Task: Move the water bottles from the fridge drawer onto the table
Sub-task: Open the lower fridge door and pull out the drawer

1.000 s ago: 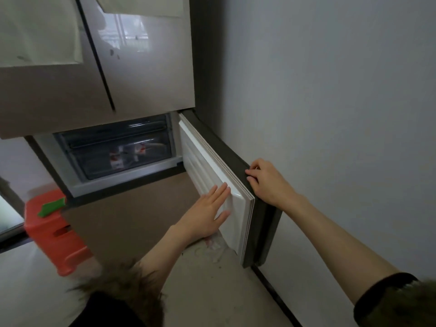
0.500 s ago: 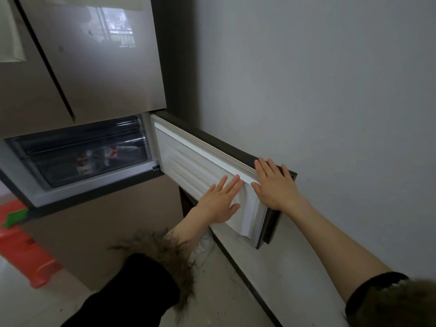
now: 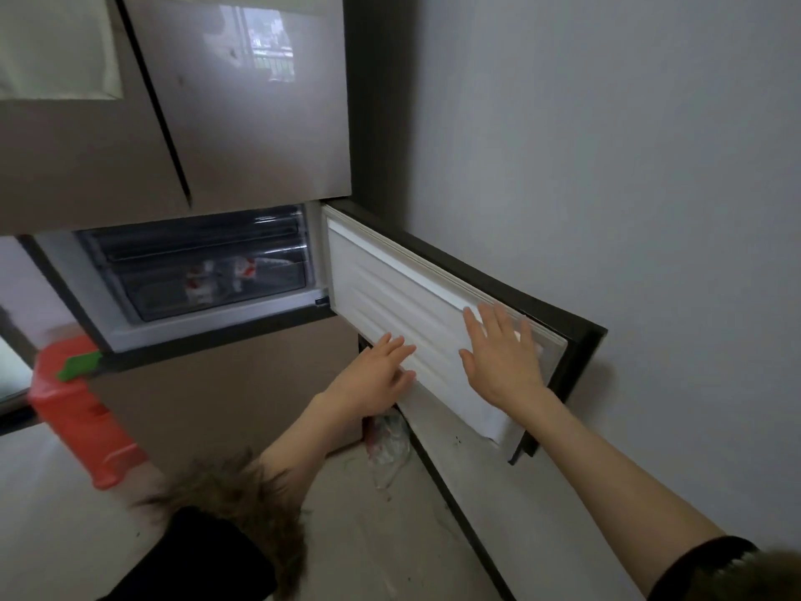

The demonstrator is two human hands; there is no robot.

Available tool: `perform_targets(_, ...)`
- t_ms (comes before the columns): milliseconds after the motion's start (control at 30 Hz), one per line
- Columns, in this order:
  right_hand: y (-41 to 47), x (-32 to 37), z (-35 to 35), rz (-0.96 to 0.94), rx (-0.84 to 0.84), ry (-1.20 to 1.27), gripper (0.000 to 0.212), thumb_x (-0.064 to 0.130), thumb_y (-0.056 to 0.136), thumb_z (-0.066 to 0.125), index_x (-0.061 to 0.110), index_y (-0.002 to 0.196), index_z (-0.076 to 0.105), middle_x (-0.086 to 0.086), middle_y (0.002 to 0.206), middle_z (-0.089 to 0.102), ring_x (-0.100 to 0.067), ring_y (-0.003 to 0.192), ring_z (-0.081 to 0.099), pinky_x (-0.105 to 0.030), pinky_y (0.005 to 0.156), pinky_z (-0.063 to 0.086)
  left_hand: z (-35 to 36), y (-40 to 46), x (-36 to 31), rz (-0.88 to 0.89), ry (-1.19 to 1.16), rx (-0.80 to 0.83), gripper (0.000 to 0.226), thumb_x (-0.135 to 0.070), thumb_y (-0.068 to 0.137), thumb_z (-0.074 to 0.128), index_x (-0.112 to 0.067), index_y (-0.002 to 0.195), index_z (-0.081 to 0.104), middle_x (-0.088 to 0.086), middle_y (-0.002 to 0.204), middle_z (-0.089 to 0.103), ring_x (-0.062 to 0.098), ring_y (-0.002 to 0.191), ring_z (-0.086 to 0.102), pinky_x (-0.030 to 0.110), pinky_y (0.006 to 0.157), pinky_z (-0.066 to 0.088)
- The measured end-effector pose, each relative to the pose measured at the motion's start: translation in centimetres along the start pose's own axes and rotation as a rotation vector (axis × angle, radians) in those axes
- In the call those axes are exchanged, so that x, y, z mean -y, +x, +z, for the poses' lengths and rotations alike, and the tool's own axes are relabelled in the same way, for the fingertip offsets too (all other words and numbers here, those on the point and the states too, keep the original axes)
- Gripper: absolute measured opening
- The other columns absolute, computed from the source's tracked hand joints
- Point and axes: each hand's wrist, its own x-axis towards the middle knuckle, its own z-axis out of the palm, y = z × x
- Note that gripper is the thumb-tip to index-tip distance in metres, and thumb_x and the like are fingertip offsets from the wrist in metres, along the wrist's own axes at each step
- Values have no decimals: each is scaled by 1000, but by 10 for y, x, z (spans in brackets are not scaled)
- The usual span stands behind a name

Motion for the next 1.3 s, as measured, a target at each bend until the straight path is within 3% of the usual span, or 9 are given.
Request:
perform_targets(400,63,202,8,-379,-21,172,60,41,98,30,21,149,6,-6,157,13,-21,145,9,-46,116,8,-59,-115,175,-278,27,-362,43,-22,94,47,-16,136,43,7,145,40,21,141,26,33,113,23)
perform_targets(667,133,323,18,-417,-43,195,60,39,97,35,21,149,11,-5,155,18,-21,144,12,-47,116,10,-107,-137,300,-390,156,-441,47,-27,95,43,-20,141,35,4,148,37,21,141,24,41,117,20)
perform_targets(867,179,360,38,-411,-5,191,59,41,98,33,21,149,9,-7,155,17,-22,144,12,-46,116,11,-119,-121,353,-420,170,-406,50,-32,97,39,-22,144,28,2,152,29,18,143,20,34,117,14)
perform_targets(1100,260,376,75,-383,104,220,59,42,98,33,21,148,11,-7,155,19,-22,144,14,-46,117,12,-115,-59,415,-445,80,-356,48,-29,97,41,-20,143,31,3,151,30,18,143,19,35,115,19)
perform_targets(1200,302,376,98,-356,195,416,59,39,97,39,21,148,15,-7,154,22,-22,142,19,-45,116,17,-110,-22,438,-509,-113,-376,47,-25,97,42,-20,142,31,4,151,30,18,142,19,35,115,20)
perform_targets(1300,338,380,108,-190,398,916,54,29,98,41,18,147,20,-6,153,24,-22,140,25,-37,113,24,-110,11,456,-626,-427,-418,46,-23,98,40,-16,142,31,8,148,34,26,137,32,36,112,26)
